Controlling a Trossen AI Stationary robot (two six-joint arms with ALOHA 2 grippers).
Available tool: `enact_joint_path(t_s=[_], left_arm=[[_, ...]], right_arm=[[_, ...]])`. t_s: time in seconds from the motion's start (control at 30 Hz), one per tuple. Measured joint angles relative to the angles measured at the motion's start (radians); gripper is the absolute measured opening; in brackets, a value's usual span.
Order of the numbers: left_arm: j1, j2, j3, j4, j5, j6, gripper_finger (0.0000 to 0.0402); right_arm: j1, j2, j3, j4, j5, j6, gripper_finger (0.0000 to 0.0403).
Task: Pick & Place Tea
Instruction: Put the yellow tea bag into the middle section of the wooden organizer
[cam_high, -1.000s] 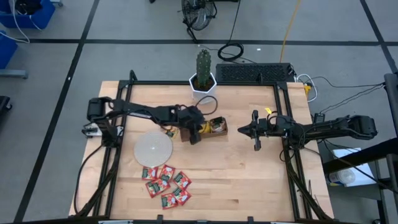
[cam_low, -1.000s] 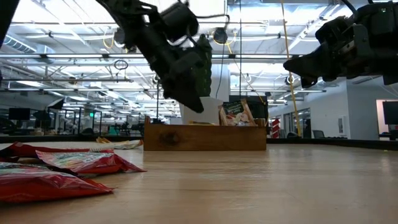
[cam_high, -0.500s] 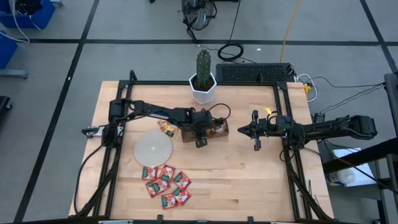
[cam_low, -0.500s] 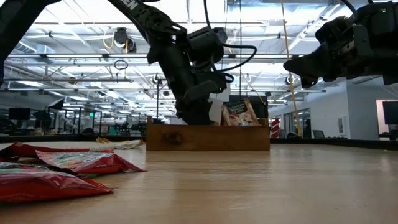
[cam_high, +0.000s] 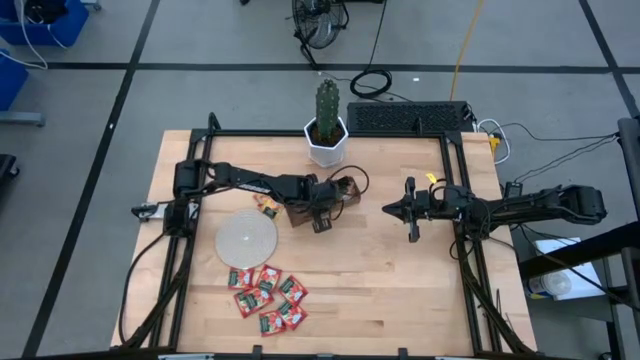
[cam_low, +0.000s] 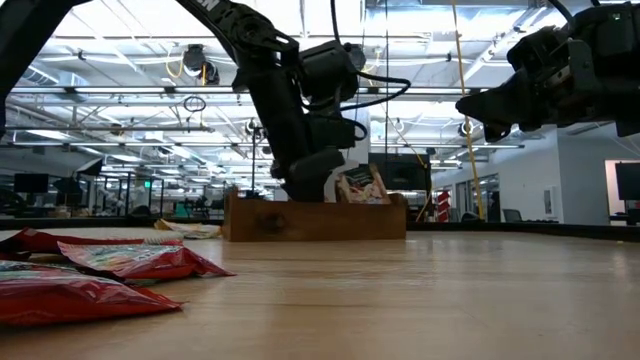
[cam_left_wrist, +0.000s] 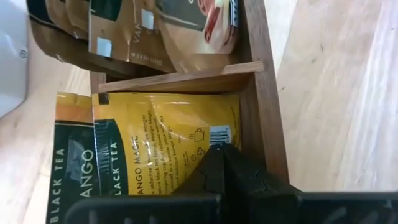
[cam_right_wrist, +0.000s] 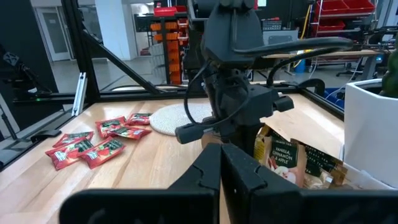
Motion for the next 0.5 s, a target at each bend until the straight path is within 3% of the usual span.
enact_joint_path(t_s=[0.5], left_arm=[[-0.017, -0.001, -0.001, -0.057, -0.167, -0.011, 0.0002]], right_arm=[[0.0, 0.0, 0.0, -0.001, 0.0, 0.0, 0.0]])
